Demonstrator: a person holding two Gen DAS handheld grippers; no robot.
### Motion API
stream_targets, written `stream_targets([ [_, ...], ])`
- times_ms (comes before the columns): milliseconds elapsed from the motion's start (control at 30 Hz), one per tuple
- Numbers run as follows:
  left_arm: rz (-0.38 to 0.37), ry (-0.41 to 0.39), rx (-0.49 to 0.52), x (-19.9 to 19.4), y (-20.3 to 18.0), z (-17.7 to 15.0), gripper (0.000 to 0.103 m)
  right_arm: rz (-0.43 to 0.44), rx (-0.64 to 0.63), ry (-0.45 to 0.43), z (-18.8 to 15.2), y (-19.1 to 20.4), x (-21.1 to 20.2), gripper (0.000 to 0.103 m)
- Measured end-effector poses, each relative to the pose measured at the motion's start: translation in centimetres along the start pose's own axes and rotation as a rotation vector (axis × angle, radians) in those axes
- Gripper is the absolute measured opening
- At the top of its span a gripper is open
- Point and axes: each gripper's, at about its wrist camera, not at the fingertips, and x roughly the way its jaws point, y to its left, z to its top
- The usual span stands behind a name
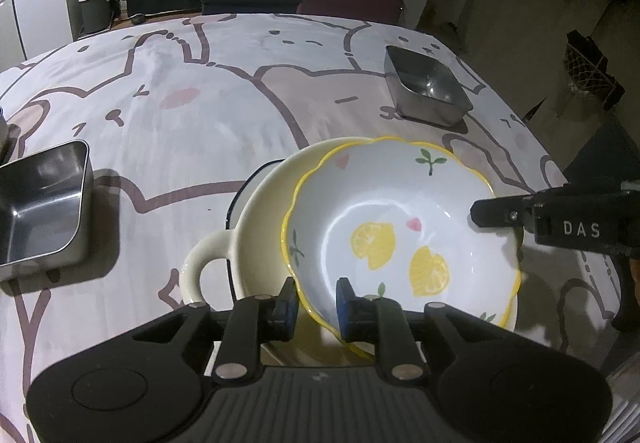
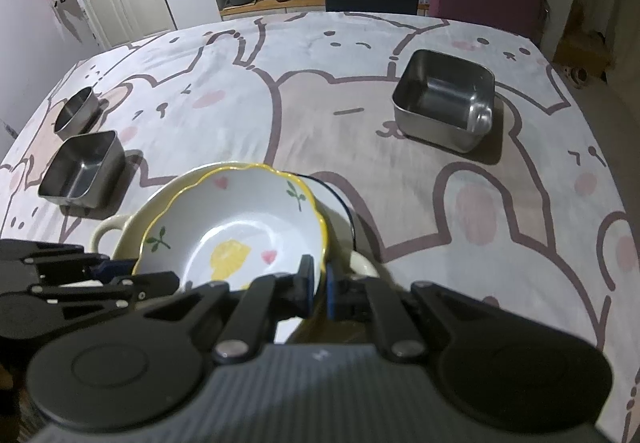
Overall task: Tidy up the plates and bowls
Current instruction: 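Lift the lemon bowl with both tools and carry it over the cream bowl, then lower the lemon bowl into the cream bowl and open both tools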
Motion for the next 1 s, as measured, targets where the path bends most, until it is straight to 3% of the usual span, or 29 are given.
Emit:
stream_targets([
  [167, -0.009, 0.004, -0.01, -0.2, 0.2, 0.0, 0.028, 0.012, -0.012, 0.019, -0.1, 0.1, 0.4, 0.007],
  [567, -0.009, 0.02, -0.003, -1.0, 0.1, -0.1, 0.029, 0.036, 0.017, 0.037, 0.2, -0.2, 0.9, 0.006],
  [667, -0.016, -0.006, -0.012, -1.8, 0.3, -0.1, 0.041, 0.033, 0.011, 0.039, 0.2, -0.2, 0.9, 0.006],
  [1000, -0.023, -0.035, -0.021, -3.0, 0.6, 0.2, 0.043, 0.038, -0.004, 0.05, 0.2, 0.4, 1.2, 0.006],
])
